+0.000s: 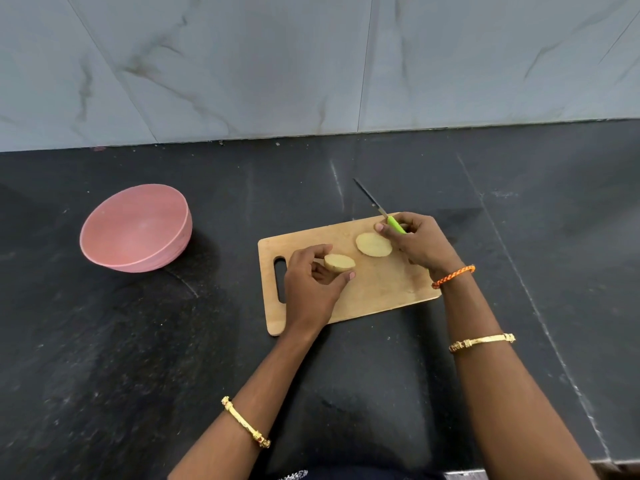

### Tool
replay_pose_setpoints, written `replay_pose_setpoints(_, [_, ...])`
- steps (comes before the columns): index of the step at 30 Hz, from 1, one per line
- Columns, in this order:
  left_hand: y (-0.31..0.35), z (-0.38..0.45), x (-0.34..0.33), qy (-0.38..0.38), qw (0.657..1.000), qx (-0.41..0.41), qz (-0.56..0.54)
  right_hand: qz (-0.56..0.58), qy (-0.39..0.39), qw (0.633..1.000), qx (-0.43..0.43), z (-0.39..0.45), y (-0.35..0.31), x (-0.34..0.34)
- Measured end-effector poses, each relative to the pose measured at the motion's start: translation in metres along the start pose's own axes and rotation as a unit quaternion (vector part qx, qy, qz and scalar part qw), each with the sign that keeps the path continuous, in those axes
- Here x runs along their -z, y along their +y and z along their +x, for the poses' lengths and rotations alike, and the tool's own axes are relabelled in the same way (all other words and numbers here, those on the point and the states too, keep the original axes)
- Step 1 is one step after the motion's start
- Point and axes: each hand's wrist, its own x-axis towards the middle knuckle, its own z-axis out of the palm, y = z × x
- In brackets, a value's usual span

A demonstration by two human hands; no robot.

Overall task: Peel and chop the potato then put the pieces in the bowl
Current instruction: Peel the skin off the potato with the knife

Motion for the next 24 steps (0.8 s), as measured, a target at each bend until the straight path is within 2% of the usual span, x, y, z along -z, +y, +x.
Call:
replay_pose_setpoints(5, [0.001,0.0,0.001,-0.025,0.999,-0.003,0.045,0.009,0.18,0.983,0.043,-0.025,0.009,-0.009])
replay_pose_setpoints(7, [0.001,-0.002,0.003,-0.046,0.997,0.0,0.063,0.017,0.208,0.976,0.064,-0.042,0.009,-0.014])
replay_pose_setpoints(10, [0.002,-0.005,0.006,-0.082,0.993,0.008,0.086,0.008,0.188,0.979,0.08,-0.066,0.01,-0.024])
replay_pose_setpoints(16, [0.005,-0.005,0.014,-0.13,0.985,0.0,0.117,0.017,0.129,0.99,0.056,-0.08,0.021,-0.04])
replay_pose_setpoints(24, [0.004,0.003,0.008,-0.071,0.991,-0.083,0.083,0.044,0.12,0.991,0.037,-0.072,0.023,-0.045])
